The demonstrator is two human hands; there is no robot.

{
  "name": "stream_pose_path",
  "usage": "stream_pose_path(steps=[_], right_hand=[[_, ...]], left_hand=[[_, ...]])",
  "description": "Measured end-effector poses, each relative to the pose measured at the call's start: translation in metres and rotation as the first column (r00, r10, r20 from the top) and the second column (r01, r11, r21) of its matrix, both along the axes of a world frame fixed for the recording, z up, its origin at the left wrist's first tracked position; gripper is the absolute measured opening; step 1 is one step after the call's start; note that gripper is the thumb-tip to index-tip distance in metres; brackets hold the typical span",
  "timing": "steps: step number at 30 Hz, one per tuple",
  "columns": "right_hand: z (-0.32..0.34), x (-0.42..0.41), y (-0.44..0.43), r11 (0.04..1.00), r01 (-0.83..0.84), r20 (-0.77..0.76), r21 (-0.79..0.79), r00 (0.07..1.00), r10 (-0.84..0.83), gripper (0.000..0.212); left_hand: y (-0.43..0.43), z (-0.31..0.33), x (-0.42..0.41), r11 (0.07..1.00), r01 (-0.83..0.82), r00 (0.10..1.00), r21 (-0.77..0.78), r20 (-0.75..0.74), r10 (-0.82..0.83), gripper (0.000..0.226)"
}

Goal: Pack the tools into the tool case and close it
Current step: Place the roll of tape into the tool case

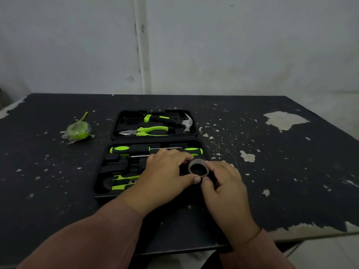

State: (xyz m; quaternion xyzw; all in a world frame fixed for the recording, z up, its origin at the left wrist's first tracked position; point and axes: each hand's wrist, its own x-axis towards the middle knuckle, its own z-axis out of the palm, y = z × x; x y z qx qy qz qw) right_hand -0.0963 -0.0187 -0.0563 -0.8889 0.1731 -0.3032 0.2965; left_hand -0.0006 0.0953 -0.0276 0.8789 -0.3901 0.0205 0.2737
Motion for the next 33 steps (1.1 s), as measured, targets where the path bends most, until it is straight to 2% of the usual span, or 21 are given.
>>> stream_pose_path(steps=[11,17,28,33], right_hand=[[0.0005,-0.0012,0.0011,1.0,-0.003,0.01,-0.006,1.0,0.003,0.045],[0.0008,-0.001,0.0054,0.999,0.014,0.016,-0.044,1.0,-0.013,0.04],[0.0004,-0.0017,0.0049,0.996,-0.02,-0.076,-0.084,0.997,0.013,0.054],[-0.001,-0.0005,0.0041,0.999,-0.03,-0.118,-0.038,0.993,0.025,0.056]], left_hand=[[0.0025,0.0016,-0.0003,1.0,0.015,0.999,0.013,-0.033,-0.015,0.047],[0.0011,0.0013,-0.0003,0.998,0.013,0.999,0.067,-0.033,-0.011,0.048],[0.0022,-0.0002,-0.0028,0.999,0.011,1.0,0.04,0.022,-0.012,0.038],[0.0015,-0.0002,-0.0029,0.999,-0.007,0.999,0.054,0.035,0.005,0.033]])
